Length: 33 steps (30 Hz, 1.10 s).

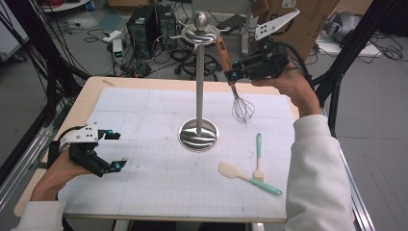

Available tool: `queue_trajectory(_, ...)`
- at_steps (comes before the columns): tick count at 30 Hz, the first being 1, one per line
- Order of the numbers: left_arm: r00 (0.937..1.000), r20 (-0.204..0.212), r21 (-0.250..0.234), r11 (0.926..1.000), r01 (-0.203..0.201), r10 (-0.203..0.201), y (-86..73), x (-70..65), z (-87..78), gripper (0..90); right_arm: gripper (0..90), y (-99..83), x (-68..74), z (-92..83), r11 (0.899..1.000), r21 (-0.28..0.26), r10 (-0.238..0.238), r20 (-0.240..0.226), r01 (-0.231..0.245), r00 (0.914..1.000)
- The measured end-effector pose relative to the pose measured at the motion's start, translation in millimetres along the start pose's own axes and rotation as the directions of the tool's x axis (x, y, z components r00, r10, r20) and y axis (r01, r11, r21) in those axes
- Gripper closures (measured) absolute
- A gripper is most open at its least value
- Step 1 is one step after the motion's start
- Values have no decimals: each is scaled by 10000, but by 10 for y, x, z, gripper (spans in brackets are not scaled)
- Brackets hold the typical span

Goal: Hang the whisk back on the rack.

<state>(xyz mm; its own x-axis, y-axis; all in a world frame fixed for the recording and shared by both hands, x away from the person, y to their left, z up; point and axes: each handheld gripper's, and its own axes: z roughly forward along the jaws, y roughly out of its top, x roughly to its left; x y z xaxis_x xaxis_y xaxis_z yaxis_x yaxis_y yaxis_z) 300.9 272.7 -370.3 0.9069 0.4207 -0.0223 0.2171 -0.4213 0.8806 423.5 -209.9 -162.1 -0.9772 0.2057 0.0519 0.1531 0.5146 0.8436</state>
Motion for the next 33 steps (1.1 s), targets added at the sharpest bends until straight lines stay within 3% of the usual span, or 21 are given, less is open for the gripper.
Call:
queue_trajectory(9, 10000, -1, 28, 10000, -40, 40, 1, 4, 3, 17, 680, -4, -9, 46, 10000, 0, 70, 98, -70, 9999)
queue_trajectory(13, 10000, -26, 33, 10000, -6, 6, -2, 6, 0, 17, 625, -10, -13, 48, 9998, 2, 180, 299, -180, 9994)
queue_trajectory(18, 10000, -8, 31, 10000, -17, 17, -2, 4, 8, 17, 447, -24, -1, -24, 9994, -68, 343, 748, -338, 9966)
queue_trajectory(20, 10000, -15, 59, 10000, -16, 16, -2, 7, 5, 17, 294, -35, 12, -59, 9989, -115, 472, 835, -463, 9954)
queue_trajectory(22, 10000, -37, 57, 10000, -34, 34, -2, 8, 4, 17, 200, -42, 30, -99, 9989, -92, 461, 912, -455, 9948)
queue_trajectory(28, 10000, 40, 27, 10000, -62, 62, -1, 3, 3, 17, 1, -69, 74, -198, 9974, -246, 707, 1080, -685, 9916)
queue_trajectory(33, 10000, 30, 11, 10000, -63, 63, 0, -4, 0, 17, 1, -71, 107, -253, 9973, 74, 716, 1256, -731, 9895)
